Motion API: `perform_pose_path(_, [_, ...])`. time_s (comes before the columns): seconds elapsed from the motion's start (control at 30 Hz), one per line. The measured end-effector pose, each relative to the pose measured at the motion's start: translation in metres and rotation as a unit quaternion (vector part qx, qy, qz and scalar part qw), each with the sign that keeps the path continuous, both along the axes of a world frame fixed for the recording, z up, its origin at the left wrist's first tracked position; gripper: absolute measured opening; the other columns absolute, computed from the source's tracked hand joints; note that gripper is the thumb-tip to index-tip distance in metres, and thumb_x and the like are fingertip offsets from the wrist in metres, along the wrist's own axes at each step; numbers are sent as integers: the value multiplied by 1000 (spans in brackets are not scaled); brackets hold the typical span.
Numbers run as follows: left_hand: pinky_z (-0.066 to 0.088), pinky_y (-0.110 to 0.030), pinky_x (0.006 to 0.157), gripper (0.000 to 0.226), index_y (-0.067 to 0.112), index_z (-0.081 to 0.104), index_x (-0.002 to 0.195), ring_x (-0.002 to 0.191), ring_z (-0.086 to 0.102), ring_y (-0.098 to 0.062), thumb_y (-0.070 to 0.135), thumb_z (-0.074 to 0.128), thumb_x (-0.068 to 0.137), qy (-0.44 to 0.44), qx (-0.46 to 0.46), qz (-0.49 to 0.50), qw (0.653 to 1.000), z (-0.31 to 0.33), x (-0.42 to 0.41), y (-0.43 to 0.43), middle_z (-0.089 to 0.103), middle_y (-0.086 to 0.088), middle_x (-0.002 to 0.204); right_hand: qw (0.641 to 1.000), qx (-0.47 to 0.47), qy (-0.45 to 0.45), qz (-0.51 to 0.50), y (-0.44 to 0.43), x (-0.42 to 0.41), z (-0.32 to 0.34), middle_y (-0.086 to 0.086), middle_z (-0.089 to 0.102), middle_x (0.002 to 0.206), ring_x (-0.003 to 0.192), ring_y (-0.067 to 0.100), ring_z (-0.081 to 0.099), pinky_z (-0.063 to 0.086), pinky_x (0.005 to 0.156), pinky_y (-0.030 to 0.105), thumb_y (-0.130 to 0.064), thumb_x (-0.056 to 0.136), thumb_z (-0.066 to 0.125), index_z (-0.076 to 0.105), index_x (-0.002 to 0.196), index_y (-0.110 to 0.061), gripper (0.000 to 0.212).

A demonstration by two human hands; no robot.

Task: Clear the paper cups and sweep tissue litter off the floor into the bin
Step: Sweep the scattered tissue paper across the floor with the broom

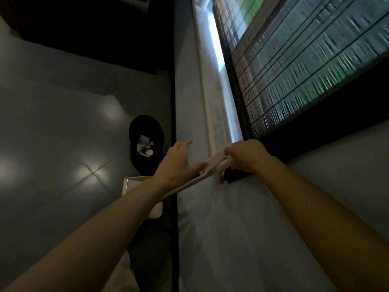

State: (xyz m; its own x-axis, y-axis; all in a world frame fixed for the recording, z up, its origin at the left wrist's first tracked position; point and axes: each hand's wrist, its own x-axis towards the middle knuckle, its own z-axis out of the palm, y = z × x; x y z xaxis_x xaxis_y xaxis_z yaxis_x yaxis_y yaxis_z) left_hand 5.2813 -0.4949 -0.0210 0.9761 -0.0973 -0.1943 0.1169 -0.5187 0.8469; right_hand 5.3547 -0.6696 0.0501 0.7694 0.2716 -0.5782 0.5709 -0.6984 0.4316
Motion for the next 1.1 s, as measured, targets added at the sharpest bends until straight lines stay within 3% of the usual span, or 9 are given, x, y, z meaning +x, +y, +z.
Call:
perform_pose_path(0.23, [31,-34,109,84,15,24,147,135,31,-22,53,62,82,13,-4,21,1000,-21,-12,-8,31,-6,149,1000,6,-6,-9,-4,4,-8,5,55,129,111,30,57,49,86,43,-32,92,52,50,132,-32,39])
perform_pose_path(0.37, [33,-34,108,82,13,27,146,133,34,-23,55,59,84,-3,-11,34,999,-35,-15,-20,35,-8,146,1000,10,-16,-4,-1,-1,-3,5,59,125,110,30,58,50,89,44,-29,93,53,60,122,-27,31])
perform_pose_path(0.5, [33,-34,107,80,11,31,145,132,37,-24,53,61,82,-17,-28,61,998,-42,-19,-28,39,-9,144,999,27,-19,23,-2,-7,-1,5,66,108,95,28,62,49,78,36,-25,90,57,70,107,-22,22])
perform_pose_path(0.7, [35,-34,105,83,14,34,143,129,40,-21,60,58,78,-19,-69,101,992,-47,-32,-22,41,-6,141,999,40,-6,22,6,-16,18,3,67,106,97,25,61,38,70,31,-36,87,63,71,110,-29,25])
perform_pose_path(0.9, [38,-35,104,95,13,40,139,125,43,-21,82,40,74,-8,-99,136,986,-51,-54,0,45,-6,136,999,37,-6,2,22,-25,47,-2,68,103,91,21,63,40,70,29,-43,86,63,71,110,-35,26])
perform_pose_path(1.0, [40,-34,99,98,13,44,136,119,47,-19,81,23,68,-30,-97,159,982,-55,-60,16,50,-7,130,999,45,-16,-24,33,-23,72,-7,67,108,98,18,62,42,78,30,-42,82,68,72,106,-38,25])
perform_pose_path(1.1, [36,-27,93,99,12,46,134,115,47,-17,82,17,70,-52,-88,170,980,-55,-59,32,52,-7,126,998,42,-8,-34,47,-19,97,-12,68,104,92,12,59,41,78,28,-38,80,71,73,103,-38,23])
